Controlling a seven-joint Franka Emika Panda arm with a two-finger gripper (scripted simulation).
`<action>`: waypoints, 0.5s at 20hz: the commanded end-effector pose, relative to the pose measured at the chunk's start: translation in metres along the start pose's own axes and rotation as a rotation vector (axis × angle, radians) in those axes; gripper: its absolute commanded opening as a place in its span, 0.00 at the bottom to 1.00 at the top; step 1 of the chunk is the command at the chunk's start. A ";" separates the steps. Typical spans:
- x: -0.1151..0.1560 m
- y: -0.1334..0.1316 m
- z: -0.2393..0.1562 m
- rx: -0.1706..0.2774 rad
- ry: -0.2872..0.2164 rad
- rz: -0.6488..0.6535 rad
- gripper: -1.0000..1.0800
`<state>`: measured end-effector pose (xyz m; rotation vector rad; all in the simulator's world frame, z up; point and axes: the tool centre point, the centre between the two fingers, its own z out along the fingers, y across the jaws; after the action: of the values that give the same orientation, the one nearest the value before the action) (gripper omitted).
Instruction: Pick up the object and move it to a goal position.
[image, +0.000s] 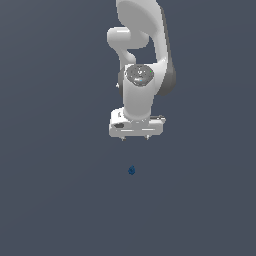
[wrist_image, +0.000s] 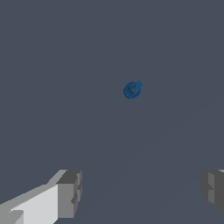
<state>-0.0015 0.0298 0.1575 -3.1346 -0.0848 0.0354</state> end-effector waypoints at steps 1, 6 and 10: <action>0.000 0.000 0.000 0.000 0.000 0.000 0.96; 0.003 -0.015 -0.003 0.005 0.010 -0.014 0.96; 0.006 -0.035 -0.006 0.013 0.023 -0.034 0.96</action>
<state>0.0022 0.0585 0.1627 -3.1219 -0.1276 0.0065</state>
